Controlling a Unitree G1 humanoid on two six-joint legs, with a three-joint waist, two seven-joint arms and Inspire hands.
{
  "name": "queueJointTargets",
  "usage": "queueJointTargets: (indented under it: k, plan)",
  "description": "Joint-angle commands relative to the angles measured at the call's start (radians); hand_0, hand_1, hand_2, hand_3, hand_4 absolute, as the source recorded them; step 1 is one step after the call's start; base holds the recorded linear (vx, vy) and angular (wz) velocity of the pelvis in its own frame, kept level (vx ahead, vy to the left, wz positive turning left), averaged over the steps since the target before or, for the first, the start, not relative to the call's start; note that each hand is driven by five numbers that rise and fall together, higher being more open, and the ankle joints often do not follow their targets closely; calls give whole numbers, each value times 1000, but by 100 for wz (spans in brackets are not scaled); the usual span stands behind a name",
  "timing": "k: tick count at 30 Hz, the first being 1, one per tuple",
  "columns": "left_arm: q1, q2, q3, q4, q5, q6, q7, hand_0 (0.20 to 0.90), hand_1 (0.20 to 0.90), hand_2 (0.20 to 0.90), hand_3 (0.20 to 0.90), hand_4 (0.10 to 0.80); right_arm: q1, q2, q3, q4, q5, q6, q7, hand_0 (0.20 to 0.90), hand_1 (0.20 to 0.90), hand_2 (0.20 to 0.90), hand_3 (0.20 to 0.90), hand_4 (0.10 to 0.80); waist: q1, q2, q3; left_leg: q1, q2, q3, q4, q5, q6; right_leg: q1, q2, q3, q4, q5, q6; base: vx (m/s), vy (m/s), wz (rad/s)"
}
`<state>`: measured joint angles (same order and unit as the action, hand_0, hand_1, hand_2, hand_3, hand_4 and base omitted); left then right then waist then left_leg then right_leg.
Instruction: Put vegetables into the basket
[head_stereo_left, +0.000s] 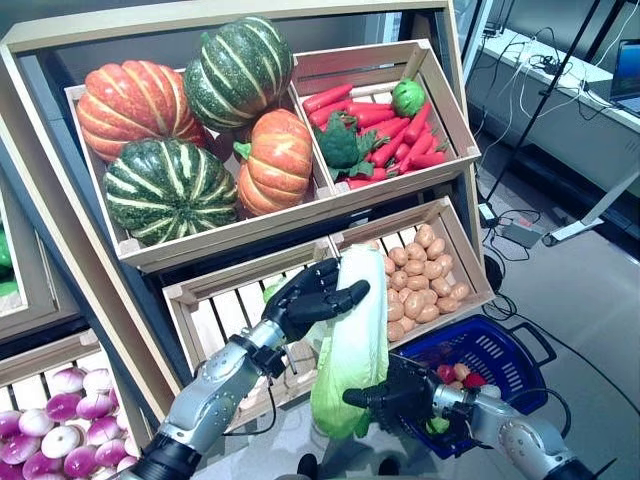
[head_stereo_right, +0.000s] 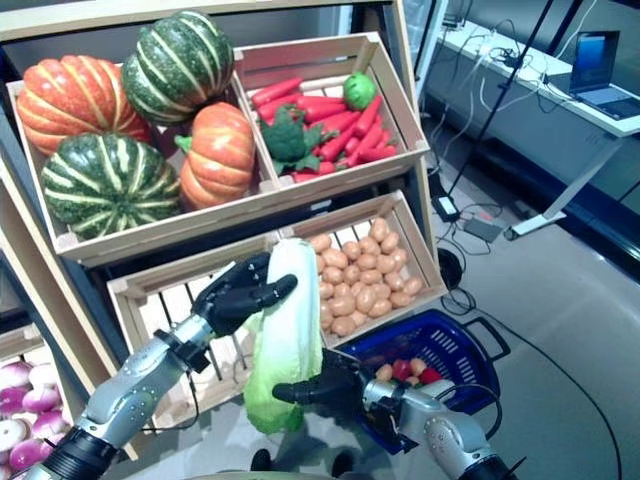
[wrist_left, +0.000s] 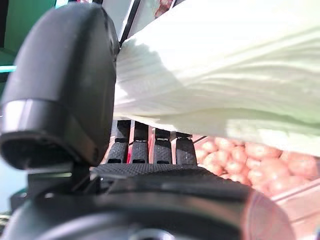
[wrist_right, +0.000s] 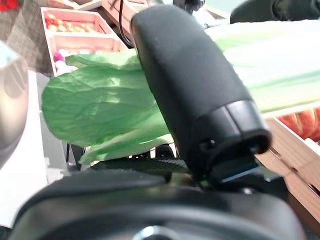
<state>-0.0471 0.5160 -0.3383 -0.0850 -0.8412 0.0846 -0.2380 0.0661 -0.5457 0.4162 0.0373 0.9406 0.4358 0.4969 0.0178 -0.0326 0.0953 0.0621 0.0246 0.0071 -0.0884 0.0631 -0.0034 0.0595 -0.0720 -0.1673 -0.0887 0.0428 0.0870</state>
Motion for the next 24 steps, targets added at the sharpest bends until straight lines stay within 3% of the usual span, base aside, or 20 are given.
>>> queueJointTargets:
  k: [1,16,17,18,24]
  plan:
    - [-77,-70,-79,-99,-187,-29,-153,300,300,300,300,400,-89,20,-14,-44,65,-65,-5,300,300,300,300,400,10,-34,-48,9,13,-10,1,-64,-22,9,-82,18,2,35,76,0,0,0]
    - [-63,-60,-80,-100,-160,-38,-151,300,300,300,300,400,-72,21,-18,-55,77,-86,-4,300,300,300,300,400,9,-30,-50,8,14,-11,1,-63,-21,8,-83,23,1,34,76,0,-1,-1]
    - [-64,-61,-78,-98,-155,-38,-149,436,436,436,436,491,-73,25,-19,-54,79,-93,-6,300,300,300,300,400,9,-29,-49,7,13,-12,1,-63,-20,8,-83,24,1,34,76,0,0,0]
    - [-63,-59,-76,-98,-157,-36,-149,900,900,900,900,800,-72,28,-20,-53,83,-99,-7,300,300,300,300,400,10,-28,-50,7,13,-12,1,-63,-20,8,-83,24,1,33,76,0,0,0]
    - [-45,-58,-55,-108,-166,-35,-143,900,900,900,900,800,-50,41,-40,-58,104,-138,-28,300,300,300,300,400,9,-24,-49,6,16,-15,1,-64,-24,9,-84,21,1,30,75,0,0,0]
